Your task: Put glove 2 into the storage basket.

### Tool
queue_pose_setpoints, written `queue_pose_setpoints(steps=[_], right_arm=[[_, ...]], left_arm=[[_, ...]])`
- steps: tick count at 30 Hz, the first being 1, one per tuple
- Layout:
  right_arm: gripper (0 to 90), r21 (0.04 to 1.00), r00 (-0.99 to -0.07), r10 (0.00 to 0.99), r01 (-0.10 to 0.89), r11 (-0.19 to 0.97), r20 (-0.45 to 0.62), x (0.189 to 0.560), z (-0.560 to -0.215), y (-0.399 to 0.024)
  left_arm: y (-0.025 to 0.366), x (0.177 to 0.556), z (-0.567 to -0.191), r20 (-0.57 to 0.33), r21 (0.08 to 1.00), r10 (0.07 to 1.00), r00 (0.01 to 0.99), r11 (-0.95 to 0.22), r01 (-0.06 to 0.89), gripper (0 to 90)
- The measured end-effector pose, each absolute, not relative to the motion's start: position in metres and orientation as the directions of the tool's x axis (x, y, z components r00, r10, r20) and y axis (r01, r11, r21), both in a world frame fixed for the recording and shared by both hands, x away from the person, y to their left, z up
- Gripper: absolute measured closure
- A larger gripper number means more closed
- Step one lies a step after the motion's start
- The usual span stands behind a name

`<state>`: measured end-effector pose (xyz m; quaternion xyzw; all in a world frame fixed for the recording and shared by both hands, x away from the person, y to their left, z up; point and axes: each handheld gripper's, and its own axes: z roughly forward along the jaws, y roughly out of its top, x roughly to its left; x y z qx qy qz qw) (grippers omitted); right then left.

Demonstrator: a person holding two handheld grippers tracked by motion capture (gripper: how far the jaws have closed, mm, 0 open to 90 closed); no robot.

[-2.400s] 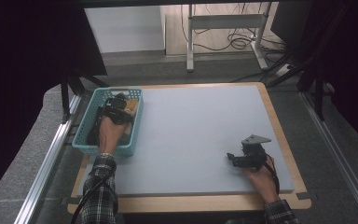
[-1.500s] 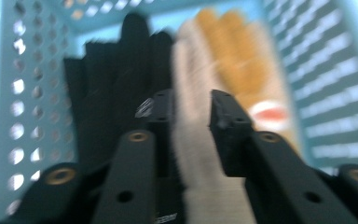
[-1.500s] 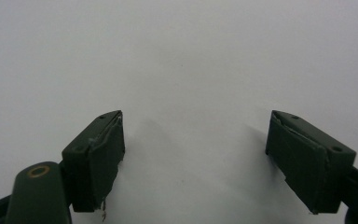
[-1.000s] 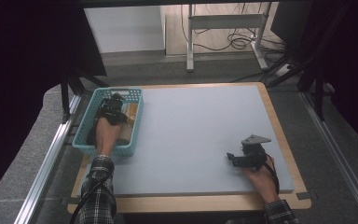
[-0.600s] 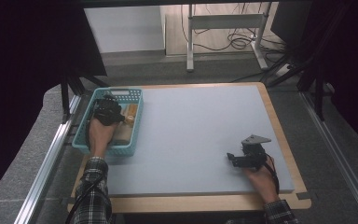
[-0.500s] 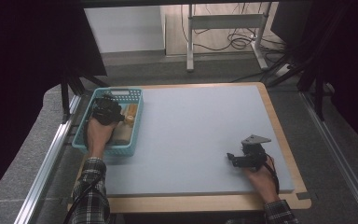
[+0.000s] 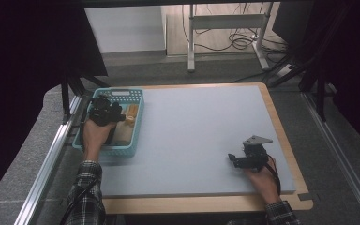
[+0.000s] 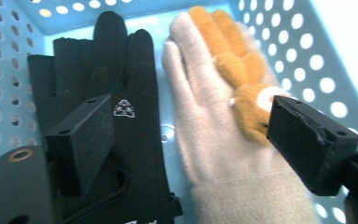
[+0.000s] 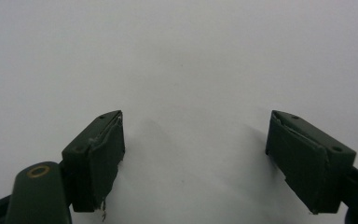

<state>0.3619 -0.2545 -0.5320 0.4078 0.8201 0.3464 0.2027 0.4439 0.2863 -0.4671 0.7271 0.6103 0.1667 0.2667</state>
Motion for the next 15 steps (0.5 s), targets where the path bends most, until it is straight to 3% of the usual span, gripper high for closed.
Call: queue_pose_setpoints(steps=[15], right_arm=[[19.0,0.733,-0.585,0.809,0.529,0.427,-0.050,0.362,-0.532,-0.254]], left_arm=[[0.277,0.432,-0.453,-0.088,0.628,0.963,0.256,-0.146,0.764,8.0]])
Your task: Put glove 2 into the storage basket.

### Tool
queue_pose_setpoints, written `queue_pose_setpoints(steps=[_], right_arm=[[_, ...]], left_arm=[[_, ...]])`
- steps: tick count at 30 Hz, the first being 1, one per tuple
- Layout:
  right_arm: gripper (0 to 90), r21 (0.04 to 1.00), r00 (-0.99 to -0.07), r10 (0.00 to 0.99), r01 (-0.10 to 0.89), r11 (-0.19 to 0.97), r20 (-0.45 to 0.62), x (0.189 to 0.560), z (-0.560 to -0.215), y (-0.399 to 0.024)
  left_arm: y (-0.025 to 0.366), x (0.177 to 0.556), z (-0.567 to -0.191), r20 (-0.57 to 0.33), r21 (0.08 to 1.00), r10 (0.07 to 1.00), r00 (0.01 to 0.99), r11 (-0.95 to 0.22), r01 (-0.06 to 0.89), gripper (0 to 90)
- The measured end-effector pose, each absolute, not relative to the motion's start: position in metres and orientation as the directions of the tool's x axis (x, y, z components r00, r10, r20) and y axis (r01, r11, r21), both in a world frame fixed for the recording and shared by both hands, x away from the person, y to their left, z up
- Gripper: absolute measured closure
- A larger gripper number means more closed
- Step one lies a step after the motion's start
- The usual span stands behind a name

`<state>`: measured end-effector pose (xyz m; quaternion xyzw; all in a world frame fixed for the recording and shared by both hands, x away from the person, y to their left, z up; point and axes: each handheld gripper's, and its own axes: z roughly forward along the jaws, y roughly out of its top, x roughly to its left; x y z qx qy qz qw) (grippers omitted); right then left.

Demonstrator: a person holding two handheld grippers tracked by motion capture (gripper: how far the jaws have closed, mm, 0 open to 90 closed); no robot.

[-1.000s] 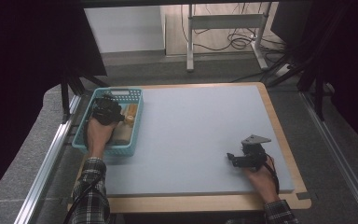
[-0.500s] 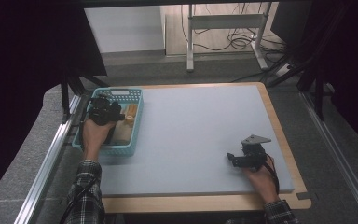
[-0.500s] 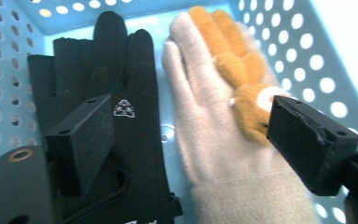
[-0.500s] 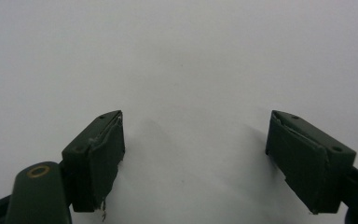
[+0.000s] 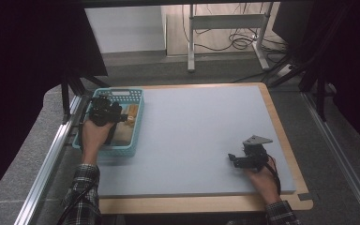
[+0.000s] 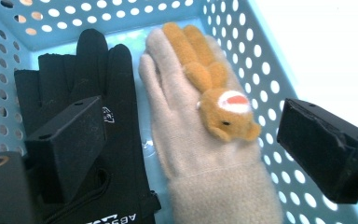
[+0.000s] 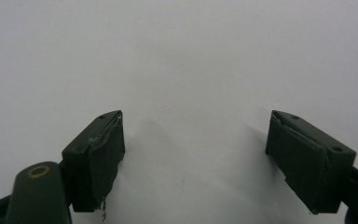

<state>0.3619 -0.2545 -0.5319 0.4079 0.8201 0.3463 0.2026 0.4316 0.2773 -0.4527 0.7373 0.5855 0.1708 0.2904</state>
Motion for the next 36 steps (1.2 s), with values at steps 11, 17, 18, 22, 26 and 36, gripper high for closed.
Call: queue_pose_setpoints(steps=[11,17,18,22,26,36], right_arm=[[18.9,0.733,-0.585,0.809,0.528,0.428,-0.050,0.362,-0.532,-0.255],[19.0,0.733,-0.585,0.809,0.528,0.428,-0.051,0.362,-0.532,-0.255],[19.0,0.733,-0.585,0.809,0.528,0.428,-0.051,0.362,-0.532,-0.254],[19.0,0.733,-0.585,0.809,0.528,0.428,-0.051,0.362,-0.532,-0.254],[19.0,0.733,-0.585,0.809,0.528,0.428,-0.051,0.362,-0.532,-0.254],[19.0,0.733,-0.585,0.809,0.528,0.428,-0.051,0.362,-0.532,-0.254]], left_arm=[[0.276,0.424,-0.448,-0.069,0.644,0.959,0.273,-0.166,0.747,4.0],[0.276,0.418,-0.444,-0.065,0.659,0.958,0.281,-0.170,0.733,3.6],[0.276,0.417,-0.444,-0.064,0.662,0.957,0.283,-0.172,0.730,3.6],[0.272,0.412,-0.440,-0.060,0.674,0.952,0.300,-0.183,0.716,3.4],[0.267,0.407,-0.437,-0.059,0.688,0.945,0.321,-0.195,0.699,3.2],[0.253,0.397,-0.433,-0.047,0.705,0.929,0.367,-0.229,0.671,0.8]])
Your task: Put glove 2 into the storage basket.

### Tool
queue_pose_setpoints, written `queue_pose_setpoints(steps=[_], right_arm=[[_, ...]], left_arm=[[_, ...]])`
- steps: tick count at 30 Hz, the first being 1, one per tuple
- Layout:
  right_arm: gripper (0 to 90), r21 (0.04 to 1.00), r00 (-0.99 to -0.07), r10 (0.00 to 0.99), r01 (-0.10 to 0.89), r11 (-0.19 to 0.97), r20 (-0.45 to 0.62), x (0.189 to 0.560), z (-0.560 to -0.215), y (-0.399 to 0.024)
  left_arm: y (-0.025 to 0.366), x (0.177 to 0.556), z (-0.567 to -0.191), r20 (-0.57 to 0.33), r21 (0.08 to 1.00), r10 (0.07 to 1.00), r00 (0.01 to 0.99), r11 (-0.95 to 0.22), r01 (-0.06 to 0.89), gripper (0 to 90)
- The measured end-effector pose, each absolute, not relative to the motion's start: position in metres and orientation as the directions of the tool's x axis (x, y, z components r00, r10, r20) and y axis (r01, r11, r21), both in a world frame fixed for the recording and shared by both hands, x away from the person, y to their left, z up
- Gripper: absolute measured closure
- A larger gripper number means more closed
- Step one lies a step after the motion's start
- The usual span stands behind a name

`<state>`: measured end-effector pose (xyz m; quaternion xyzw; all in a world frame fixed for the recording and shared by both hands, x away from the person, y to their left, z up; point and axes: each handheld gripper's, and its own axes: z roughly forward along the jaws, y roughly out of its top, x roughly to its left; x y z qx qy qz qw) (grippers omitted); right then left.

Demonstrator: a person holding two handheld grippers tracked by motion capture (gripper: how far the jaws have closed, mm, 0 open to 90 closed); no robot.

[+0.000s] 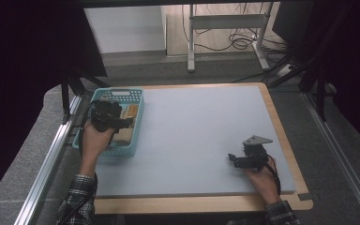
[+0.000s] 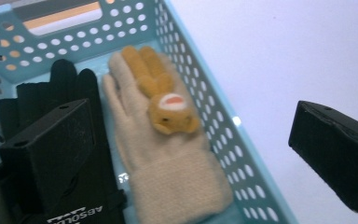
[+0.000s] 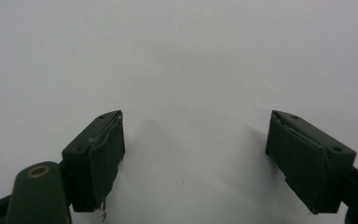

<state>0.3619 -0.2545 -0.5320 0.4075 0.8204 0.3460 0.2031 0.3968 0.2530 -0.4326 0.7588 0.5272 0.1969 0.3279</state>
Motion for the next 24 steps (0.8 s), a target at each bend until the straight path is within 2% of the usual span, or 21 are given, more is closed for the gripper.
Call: queue_pose_setpoints(steps=[24], right_arm=[[18.9,0.733,-0.585,0.809,0.528,0.429,-0.052,0.362,-0.532,-0.254]], left_arm=[[0.214,0.381,-0.437,-0.060,0.736,0.881,0.469,-0.279,0.617,1.0]])
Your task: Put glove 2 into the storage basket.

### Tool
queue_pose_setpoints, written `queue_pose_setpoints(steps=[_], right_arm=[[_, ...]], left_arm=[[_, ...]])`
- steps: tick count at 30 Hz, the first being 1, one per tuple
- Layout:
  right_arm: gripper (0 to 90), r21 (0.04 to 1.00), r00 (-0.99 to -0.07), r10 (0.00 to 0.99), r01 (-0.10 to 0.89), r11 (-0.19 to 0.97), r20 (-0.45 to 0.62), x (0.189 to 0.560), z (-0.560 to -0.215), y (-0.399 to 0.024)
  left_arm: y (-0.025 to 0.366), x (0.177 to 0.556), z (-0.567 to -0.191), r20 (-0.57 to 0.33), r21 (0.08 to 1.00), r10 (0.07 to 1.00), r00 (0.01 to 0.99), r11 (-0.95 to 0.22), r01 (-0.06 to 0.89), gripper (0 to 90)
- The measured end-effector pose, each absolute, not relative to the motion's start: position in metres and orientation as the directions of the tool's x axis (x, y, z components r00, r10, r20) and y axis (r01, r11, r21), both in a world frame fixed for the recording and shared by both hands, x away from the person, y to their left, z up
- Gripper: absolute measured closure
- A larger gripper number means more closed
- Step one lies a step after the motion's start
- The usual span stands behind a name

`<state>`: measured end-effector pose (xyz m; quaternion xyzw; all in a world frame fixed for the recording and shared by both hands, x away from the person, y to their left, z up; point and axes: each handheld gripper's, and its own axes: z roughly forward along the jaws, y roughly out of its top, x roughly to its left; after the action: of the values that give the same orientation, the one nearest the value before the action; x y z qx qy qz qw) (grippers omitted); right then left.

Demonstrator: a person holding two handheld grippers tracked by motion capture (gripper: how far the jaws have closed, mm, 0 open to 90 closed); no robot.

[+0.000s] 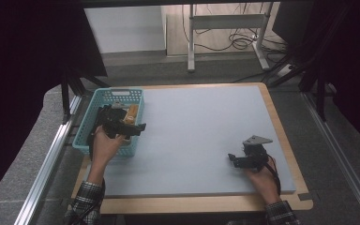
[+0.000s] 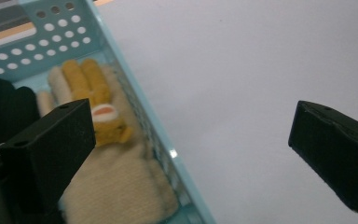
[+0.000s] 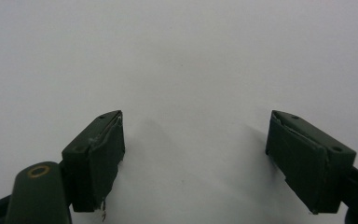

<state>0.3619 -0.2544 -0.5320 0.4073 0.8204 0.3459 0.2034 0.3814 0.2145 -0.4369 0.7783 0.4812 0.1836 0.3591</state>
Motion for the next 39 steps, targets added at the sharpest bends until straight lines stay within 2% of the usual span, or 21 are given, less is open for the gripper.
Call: queue_pose_setpoints(steps=[39], right_arm=[[18.9,0.732,-0.584,0.810,0.530,0.427,-0.050,0.362,-0.532,-0.254]], left_arm=[[0.126,0.370,-0.461,-0.118,0.757,0.748,0.653,-0.358,0.547,1.3]])
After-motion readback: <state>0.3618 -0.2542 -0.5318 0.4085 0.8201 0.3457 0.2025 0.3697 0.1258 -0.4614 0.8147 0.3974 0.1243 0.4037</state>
